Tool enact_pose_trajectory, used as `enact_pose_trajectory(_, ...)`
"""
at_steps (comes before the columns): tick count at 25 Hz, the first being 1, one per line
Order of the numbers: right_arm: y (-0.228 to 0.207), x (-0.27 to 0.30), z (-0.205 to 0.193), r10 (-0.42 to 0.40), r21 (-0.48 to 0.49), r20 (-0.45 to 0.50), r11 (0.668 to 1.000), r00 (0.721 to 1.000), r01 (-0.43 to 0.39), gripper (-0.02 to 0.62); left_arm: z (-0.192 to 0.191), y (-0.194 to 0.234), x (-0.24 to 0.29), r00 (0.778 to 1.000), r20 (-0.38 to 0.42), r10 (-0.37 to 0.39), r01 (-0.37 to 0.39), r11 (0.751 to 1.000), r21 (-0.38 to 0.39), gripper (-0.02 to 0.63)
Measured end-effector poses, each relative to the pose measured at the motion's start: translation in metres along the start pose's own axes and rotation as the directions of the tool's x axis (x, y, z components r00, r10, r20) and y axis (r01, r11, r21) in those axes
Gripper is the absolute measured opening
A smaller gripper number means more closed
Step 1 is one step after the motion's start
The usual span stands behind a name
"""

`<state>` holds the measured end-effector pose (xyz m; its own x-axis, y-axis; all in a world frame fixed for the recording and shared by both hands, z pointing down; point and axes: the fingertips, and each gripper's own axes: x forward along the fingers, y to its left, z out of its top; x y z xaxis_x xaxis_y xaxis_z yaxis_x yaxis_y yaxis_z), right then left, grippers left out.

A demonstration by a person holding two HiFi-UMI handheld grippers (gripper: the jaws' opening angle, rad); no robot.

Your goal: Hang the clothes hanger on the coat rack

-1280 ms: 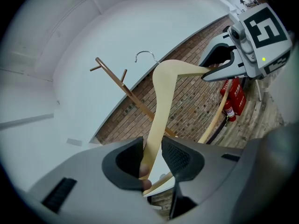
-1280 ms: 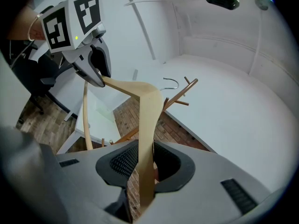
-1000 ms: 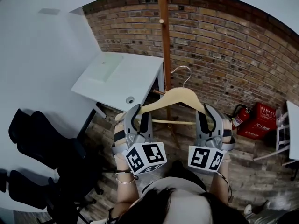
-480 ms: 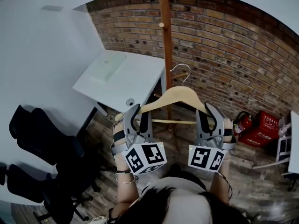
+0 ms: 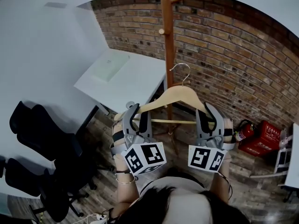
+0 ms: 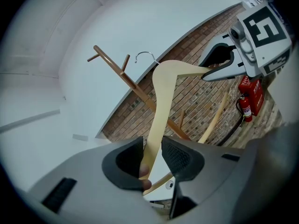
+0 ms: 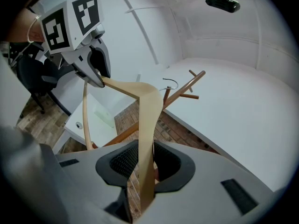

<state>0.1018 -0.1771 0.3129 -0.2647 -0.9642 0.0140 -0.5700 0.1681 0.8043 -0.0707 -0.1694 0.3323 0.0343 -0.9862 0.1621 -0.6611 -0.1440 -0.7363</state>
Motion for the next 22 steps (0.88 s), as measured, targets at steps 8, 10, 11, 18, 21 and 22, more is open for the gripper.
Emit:
enact_pose_trajectory(8, -0.004, 0.020, -0.002, 0.037, -0.006, 0.043, 0.999, 0.998, -0.037, 0.109, 0.001, 0.003, 0.010, 0.999, -0.038, 0.030, -0.031, 0.999, -0.010, 0.128)
enact_pose_trajectory(10, -0.004, 0.023, 0.000, 0.044, -0.004, 0.053, 0.999, 0.998, -0.044, 0.109, 0.000, 0.005, 0.010, 0.998, -0.044, 0.037, -0.037, 0.999, -0.011, 0.129)
enact_pose_trajectory(11, -0.004, 0.025, 0.001, 0.047, -0.003, 0.058, 0.999, 0.997, -0.047, 0.109, 0.000, 0.006, 0.011, 0.998, -0.046, 0.040, -0.040, 0.999, -0.011, 0.128)
enact_pose_trajectory(18, 0.001, 0.036, 0.011, 0.061, 0.000, 0.070, 0.998, 0.996, -0.061, 0.109, -0.007, 0.017, 0.015, 0.998, -0.048, 0.046, -0.046, 0.999, -0.006, 0.128)
enact_pose_trajectory(21, 0.001, 0.043, 0.017, 0.055, -0.003, 0.072, 0.999, 0.996, -0.055, 0.109, -0.009, 0.026, 0.020, 0.998, -0.040, 0.050, -0.050, 0.999, -0.006, 0.128)
enact_pose_trajectory(22, 0.001, 0.046, 0.018, 0.052, -0.003, 0.072, 0.999, 0.996, -0.052, 0.109, -0.009, 0.028, 0.023, 0.998, -0.037, 0.051, -0.051, 0.999, -0.006, 0.128)
